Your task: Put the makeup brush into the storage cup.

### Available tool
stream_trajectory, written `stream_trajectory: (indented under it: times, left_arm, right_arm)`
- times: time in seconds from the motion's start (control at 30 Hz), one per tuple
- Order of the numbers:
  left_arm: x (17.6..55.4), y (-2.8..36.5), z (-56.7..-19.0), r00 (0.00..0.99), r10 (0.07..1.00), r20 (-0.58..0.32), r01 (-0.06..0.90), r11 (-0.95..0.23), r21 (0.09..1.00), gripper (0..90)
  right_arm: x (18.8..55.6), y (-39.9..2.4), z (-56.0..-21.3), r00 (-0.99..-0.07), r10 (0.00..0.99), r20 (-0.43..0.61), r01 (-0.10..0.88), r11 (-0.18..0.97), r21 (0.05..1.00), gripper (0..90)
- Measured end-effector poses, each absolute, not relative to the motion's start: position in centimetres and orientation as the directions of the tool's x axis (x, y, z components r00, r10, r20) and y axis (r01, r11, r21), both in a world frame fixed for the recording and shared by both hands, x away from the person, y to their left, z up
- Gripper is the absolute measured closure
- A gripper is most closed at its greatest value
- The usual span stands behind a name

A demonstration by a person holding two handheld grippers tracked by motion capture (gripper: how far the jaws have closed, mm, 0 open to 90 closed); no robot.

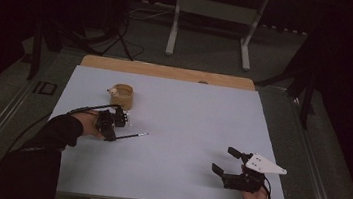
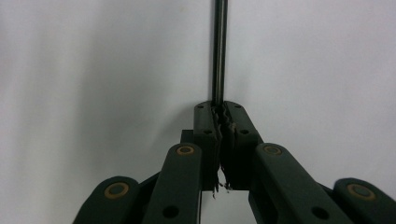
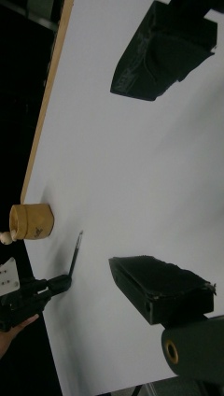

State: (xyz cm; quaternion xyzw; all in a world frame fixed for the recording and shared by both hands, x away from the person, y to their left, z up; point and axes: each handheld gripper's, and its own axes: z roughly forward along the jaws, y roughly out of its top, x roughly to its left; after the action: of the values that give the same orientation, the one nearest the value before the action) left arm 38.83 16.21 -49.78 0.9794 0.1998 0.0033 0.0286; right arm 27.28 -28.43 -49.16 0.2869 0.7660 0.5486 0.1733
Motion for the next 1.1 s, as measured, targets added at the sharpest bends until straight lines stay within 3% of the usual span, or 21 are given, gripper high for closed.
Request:
stream_trajectory:
  times: [0.13,0.63,1.1]
  left_arm:
    - [38.8,15.8,-49.6,0.914,0.406,0.002,0.405,-0.914,0.032,85.8]
    - [37.6,16.3,-47.2,0.884,0.464,-0.066,0.466,-0.857,0.221,86.0]
    - [36.5,16.2,-45.3,0.844,0.533,-0.063,0.513,-0.768,0.384,86.0]
  right_arm:
    - [27.3,-28.5,-49.2,-0.774,0.631,0.05,0.252,0.234,0.939,13.9]
    - [27.3,-28.4,-49.2,-0.772,0.633,0.056,0.256,0.229,0.939,13.9]
    - [27.4,-28.4,-49.2,-0.773,0.632,0.065,0.264,0.227,0.937,13.9]
